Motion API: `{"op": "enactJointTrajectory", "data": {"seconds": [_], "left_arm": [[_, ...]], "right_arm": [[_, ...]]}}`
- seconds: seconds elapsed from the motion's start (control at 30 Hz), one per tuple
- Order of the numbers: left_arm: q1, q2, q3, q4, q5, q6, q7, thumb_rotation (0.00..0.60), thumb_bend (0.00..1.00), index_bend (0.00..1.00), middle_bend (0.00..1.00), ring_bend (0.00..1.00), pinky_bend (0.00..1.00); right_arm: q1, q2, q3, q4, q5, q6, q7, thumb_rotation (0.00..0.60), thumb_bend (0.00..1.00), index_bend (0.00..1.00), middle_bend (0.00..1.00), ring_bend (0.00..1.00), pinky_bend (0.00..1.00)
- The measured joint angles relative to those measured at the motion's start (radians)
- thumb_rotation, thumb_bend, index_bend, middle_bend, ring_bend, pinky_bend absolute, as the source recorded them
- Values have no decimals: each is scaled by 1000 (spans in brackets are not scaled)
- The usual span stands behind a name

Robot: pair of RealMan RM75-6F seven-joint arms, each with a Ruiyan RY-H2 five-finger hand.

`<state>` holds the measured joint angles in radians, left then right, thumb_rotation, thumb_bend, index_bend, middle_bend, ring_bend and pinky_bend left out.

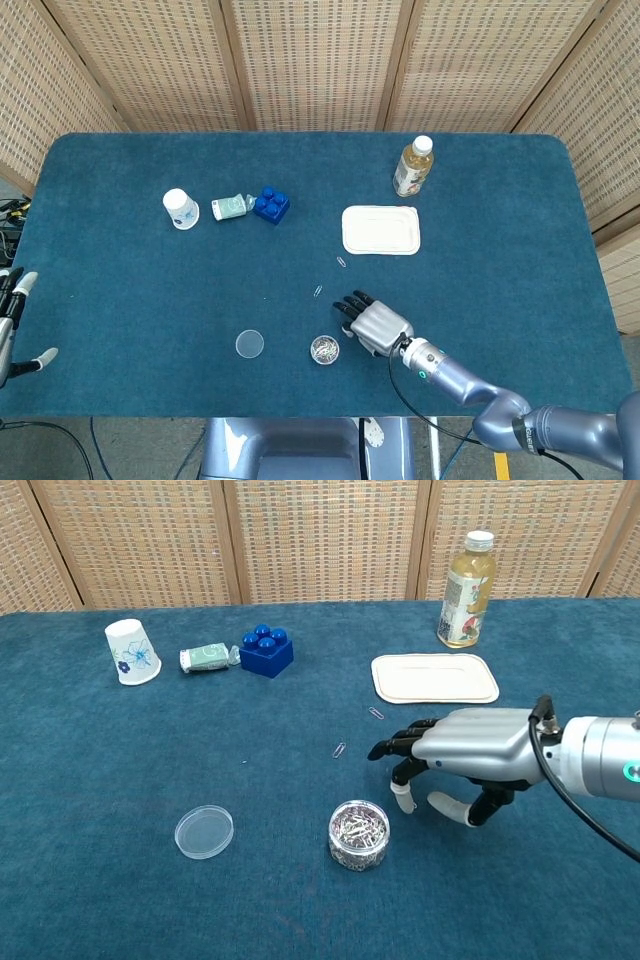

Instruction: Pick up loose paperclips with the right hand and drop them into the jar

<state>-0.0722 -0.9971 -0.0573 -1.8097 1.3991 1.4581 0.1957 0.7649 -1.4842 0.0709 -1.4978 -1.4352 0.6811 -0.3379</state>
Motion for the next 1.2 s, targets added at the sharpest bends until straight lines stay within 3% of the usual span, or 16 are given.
{"op": "enactJointTrajectory", "data": {"seconds": [0.47,1.0,1.07,1.13,1.2], "left_arm": [[-5,-1,0,1,-6,-3,1,600,0,0,0,0,0],[-8,0,0,2,-13,-6,-1,600,0,0,0,0,0],[-8,1,0,2,-13,-4,-2,600,0,0,0,0,0],[-8,2,0,1,-13,-4,-3,600,0,0,0,0,0],[-7,2,1,1,-11,-3,-3,600,0,0,0,0,0]], "right_arm": [[20,-30,-15,39,54,8,-19,600,667,390,25,0,0],[33,-43,26,94,168,53,-65,600,666,390,25,0,0],[32,-34,28,77,161,61,-47,600,584,390,25,0,0],[31,-25,30,61,146,75,-27,600,411,390,25,0,0],[31,-18,32,52,132,87,-12,600,325,390,25,0,0]]}}
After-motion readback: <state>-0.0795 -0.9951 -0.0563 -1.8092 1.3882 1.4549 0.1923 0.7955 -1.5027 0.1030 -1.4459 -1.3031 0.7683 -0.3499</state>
